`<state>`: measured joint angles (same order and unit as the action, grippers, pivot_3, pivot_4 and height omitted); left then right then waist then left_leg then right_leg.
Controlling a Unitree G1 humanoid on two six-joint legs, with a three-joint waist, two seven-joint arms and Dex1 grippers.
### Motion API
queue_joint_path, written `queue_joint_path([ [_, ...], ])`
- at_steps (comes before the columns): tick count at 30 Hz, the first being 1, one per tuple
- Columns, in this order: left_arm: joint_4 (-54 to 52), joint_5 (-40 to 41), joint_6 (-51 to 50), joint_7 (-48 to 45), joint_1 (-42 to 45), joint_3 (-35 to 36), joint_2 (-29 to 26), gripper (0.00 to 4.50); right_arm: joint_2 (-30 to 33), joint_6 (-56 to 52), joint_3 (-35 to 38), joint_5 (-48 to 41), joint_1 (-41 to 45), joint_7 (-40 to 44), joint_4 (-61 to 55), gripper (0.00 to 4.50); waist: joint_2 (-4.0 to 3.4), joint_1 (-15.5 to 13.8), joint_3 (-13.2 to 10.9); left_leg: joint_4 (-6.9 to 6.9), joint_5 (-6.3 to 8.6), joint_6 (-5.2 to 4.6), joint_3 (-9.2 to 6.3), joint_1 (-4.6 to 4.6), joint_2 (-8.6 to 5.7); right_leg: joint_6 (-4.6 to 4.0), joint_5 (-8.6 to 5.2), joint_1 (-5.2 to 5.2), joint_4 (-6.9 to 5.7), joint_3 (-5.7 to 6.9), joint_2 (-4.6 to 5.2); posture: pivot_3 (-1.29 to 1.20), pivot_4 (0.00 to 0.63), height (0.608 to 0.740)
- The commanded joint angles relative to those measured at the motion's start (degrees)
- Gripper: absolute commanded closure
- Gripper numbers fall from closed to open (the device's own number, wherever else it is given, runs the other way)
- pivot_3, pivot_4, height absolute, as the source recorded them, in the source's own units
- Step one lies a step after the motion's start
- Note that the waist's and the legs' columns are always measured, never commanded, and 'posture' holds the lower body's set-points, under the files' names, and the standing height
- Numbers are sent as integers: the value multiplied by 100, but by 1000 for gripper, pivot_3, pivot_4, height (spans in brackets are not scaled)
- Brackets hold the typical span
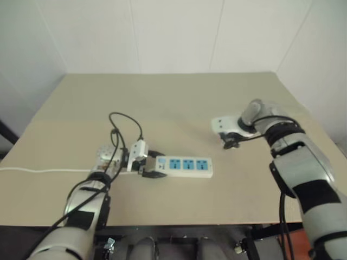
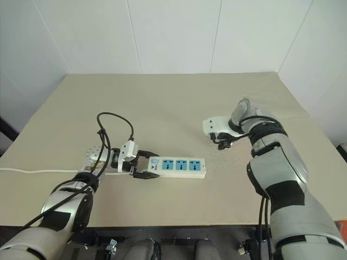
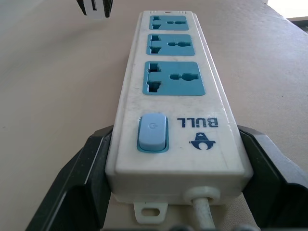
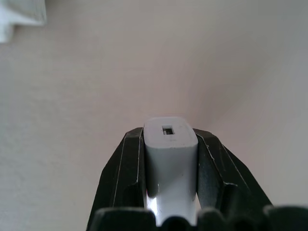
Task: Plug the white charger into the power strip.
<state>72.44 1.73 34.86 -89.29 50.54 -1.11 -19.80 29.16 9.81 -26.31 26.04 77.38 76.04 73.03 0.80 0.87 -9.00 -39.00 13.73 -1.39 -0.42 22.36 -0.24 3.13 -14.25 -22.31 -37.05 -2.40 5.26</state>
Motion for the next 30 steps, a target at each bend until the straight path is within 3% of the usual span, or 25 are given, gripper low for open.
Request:
queue_joint_path([
  [1,175,-451,-8,162,-196,-332,72,1225,43,-428,888,-968,277,372,-656,3389,-1,-4,0,0,0,0,-5,0,1,0,0,0,0,0,0,0,150,740],
  [7,176,-446,-26,153,-196,-336,58,1225,-89,-1184,2342,-2816,-910,609,-2480,3389,3,-32,2,3,0,0,-55,-1,-2,0,0,15,9,4,1,0,150,740],
  [13,173,-452,-121,86,-155,-361,40,1225,-692,-2146,3190,-4216,-2144,162,-3756,3389,1,-12,2,4,0,0,-59,0,-2,0,0,8,3,1,0,0,150,740],
  [18,151,-433,-244,15,-125,-361,14,1225,-1153,-1642,3363,-4650,-2919,2,-4160,3389,2,-17,2,4,0,0,-62,-2,-3,0,0,10,4,3,-1,0,150,740],
  [30,106,-381,-443,-76,-9,-323,-42,1225,-1908,-716,3303,-4905,-3514,-52,-3840,3389,1,5,1,7,0,0,-61,-1,2,1,-1,6,6,3,-9,0,150,740],
])
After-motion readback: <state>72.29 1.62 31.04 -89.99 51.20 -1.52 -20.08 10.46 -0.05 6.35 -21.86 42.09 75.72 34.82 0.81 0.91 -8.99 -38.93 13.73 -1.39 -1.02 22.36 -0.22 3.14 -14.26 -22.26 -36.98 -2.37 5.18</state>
